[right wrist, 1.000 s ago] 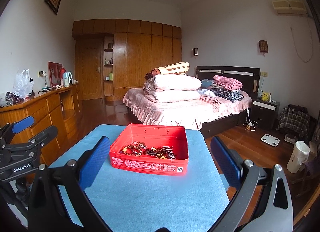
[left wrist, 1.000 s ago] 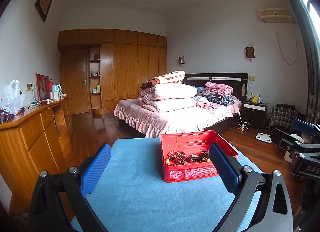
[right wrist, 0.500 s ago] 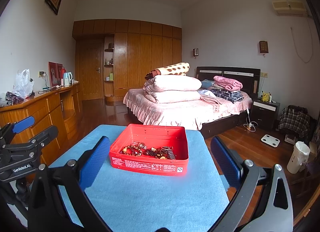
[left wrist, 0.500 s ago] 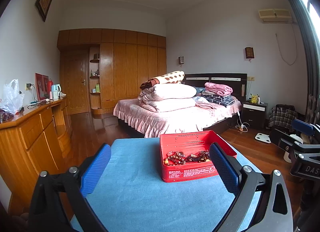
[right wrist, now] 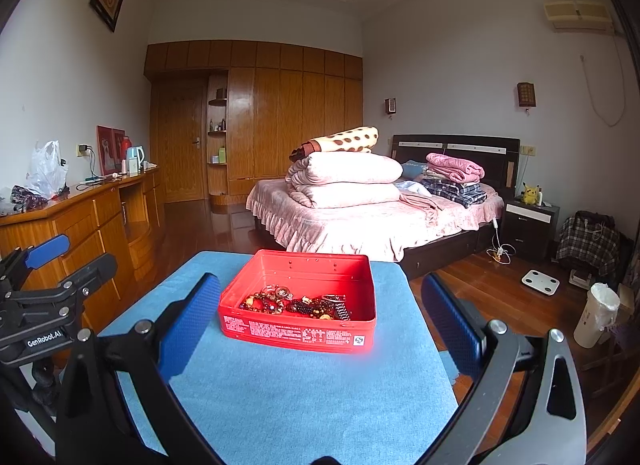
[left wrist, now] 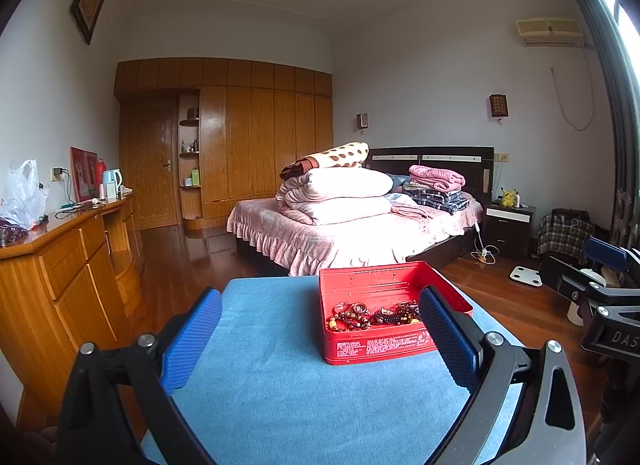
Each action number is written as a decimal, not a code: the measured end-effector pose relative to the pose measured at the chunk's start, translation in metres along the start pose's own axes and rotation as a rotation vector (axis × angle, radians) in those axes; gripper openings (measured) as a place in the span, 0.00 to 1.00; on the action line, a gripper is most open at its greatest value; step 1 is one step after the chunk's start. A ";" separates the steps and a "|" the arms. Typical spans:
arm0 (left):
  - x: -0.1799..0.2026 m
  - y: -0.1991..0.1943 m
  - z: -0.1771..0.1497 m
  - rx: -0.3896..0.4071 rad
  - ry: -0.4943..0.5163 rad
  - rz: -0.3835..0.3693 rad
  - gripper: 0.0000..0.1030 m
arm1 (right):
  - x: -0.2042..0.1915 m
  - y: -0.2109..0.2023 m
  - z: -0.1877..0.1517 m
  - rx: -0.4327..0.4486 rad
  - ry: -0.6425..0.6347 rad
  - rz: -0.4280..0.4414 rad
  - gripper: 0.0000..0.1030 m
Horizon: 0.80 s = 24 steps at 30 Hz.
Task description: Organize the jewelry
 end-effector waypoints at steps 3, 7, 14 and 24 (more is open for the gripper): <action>0.000 0.000 0.000 -0.002 0.003 0.000 0.94 | 0.000 0.000 0.000 0.000 0.001 0.000 0.95; 0.001 0.000 0.000 -0.002 0.002 -0.001 0.94 | 0.001 -0.001 0.001 0.001 0.001 0.000 0.95; 0.002 -0.001 0.000 -0.002 0.001 -0.001 0.94 | 0.001 -0.001 0.000 0.001 0.001 0.000 0.95; 0.005 0.000 0.000 -0.008 -0.002 -0.004 0.94 | 0.003 -0.001 0.001 0.000 0.001 -0.003 0.95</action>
Point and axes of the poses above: each gripper's, at about its wrist camera, not at the fingertips, and y roughly the way its jaws point, x to its right, z to its top, the point moved 10 cm from there along y, roughly the way its jaws point, and after that the axes turned 1 degree about -x, right-handed, at the moved point
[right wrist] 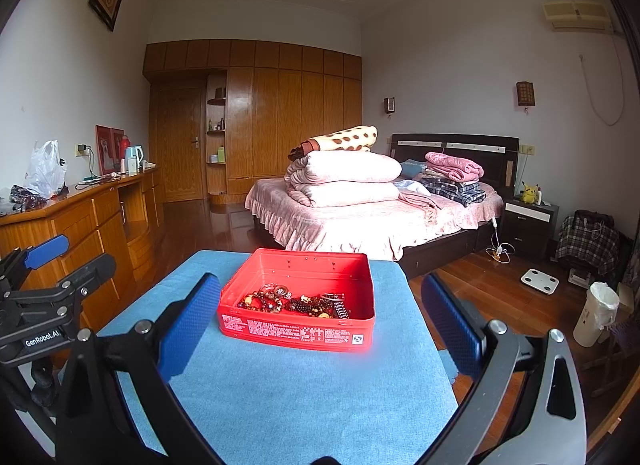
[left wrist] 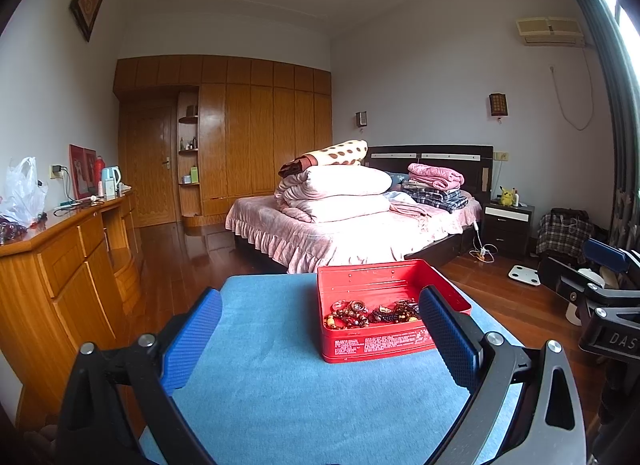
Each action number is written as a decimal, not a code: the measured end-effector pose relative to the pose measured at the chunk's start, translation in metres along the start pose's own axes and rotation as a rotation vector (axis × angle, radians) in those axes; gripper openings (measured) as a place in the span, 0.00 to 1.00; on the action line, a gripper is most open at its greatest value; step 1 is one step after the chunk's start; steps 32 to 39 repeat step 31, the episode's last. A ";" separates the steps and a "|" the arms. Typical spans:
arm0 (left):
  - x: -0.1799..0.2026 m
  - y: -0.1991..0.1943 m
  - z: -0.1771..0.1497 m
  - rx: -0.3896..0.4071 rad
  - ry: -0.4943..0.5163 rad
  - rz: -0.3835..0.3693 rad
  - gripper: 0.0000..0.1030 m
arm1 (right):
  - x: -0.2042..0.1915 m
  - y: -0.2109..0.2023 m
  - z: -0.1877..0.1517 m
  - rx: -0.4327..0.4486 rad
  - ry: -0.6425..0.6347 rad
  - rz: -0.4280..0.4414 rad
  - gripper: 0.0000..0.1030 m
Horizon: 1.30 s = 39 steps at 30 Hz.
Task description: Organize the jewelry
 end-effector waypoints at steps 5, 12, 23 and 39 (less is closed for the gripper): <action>0.001 0.000 0.000 -0.001 -0.001 0.005 0.94 | 0.001 0.000 0.000 0.001 -0.001 0.000 0.95; 0.002 0.001 0.001 -0.004 0.000 0.009 0.94 | 0.001 0.000 -0.001 -0.003 -0.001 -0.001 0.95; 0.001 0.002 0.001 -0.010 -0.006 -0.003 0.94 | 0.003 0.001 -0.002 -0.005 -0.002 -0.004 0.95; 0.000 0.001 0.001 -0.012 -0.007 -0.004 0.94 | 0.003 0.001 -0.002 -0.005 -0.003 -0.003 0.95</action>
Point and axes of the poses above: each gripper's, at about its wrist camera, not at the fingertips, and y roughly the way its jaws point, x to its right, z to its top, the point moved 10 cm from there along y, roughly the way its jaws point, and after that the axes turned 1 degree about -x, right-handed, at the moved point
